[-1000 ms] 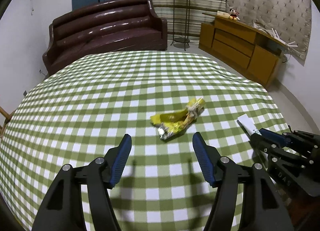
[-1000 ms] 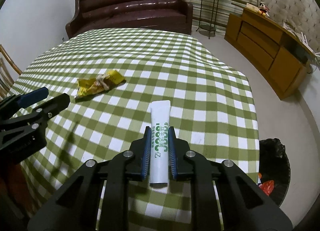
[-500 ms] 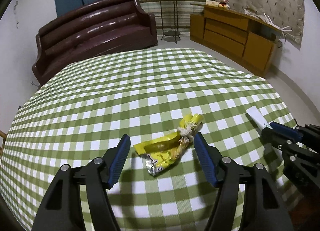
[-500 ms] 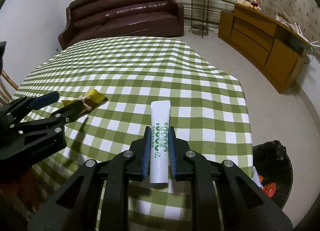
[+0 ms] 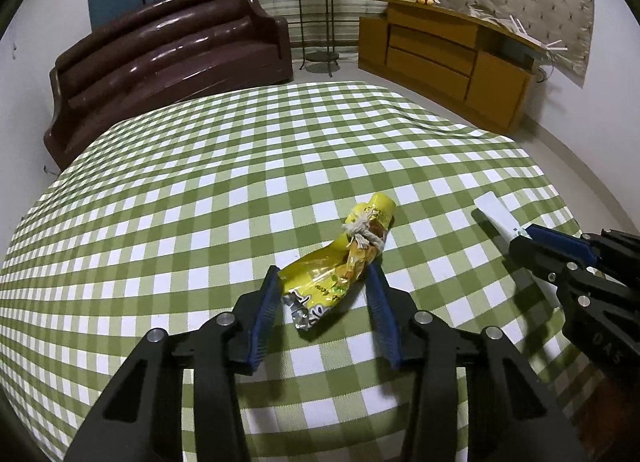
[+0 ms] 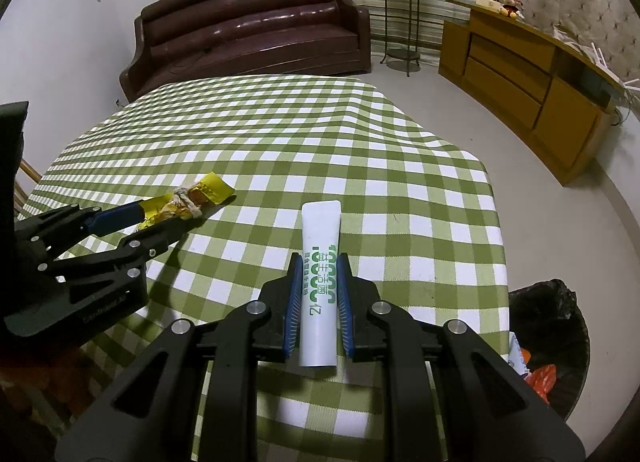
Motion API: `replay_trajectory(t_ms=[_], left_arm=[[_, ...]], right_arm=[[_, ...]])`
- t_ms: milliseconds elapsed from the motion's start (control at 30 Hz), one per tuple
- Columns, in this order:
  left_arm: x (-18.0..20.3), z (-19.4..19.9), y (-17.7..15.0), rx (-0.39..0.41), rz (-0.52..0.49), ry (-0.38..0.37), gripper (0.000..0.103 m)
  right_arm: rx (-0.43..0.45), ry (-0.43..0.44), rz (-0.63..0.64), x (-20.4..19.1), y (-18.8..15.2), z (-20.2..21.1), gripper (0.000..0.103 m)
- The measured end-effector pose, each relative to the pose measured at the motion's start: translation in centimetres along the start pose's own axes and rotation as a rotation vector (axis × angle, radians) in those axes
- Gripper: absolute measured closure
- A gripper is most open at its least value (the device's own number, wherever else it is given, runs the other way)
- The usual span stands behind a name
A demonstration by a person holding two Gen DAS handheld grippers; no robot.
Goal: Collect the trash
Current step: 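Grasp the yellow wrapper with the left gripper while the right holds the tube, then carry the wrapper and tube over the bin and open both grippers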
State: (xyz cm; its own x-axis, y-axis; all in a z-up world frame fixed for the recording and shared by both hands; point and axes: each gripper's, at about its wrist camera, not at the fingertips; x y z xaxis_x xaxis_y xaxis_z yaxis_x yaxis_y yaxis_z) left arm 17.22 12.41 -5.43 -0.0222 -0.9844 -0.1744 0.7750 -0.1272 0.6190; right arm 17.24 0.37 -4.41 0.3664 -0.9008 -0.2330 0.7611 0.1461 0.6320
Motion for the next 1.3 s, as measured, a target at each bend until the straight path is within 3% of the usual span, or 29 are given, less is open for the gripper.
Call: replay_trajectory(t_ms=[333,467,933,1300], left_arm=[[-0.4,2.1,-1.4,0.024,0.026,-0.005,0.068],[-0.2,3.0,-2.2,0.027,0.029,-0.007,0.076],[1.0,6.6,-4.9,0.049,0.044,-0.021,0.078],[5.1,9.6,-4.7,0.101,0.026,-0.077,0.078]], right_arm=[[0.022,0.001,-0.005,-0.4,-1.1,1.7,0.086],[0.029,0.004,-0.01,-0.5,-2.0,2.6,0.086],[0.066,-0.008,-0.038,0.3,-4.7,6.2,0.086],[0.125,-0.072,-0.068,2.8,-5.9,10.4,0.086]])
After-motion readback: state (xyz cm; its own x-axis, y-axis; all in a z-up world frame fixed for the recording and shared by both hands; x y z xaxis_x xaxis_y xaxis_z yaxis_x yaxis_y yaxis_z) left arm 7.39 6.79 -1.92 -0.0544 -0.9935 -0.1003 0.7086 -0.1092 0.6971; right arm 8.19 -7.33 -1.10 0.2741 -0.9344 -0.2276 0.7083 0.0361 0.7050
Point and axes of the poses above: each gripper's, at about its wrist camera, not at the fingertips, and z roughly against the way its jaws point, x to its right, y to its top, and after that the axes turned 11 degrees about y, right-handed
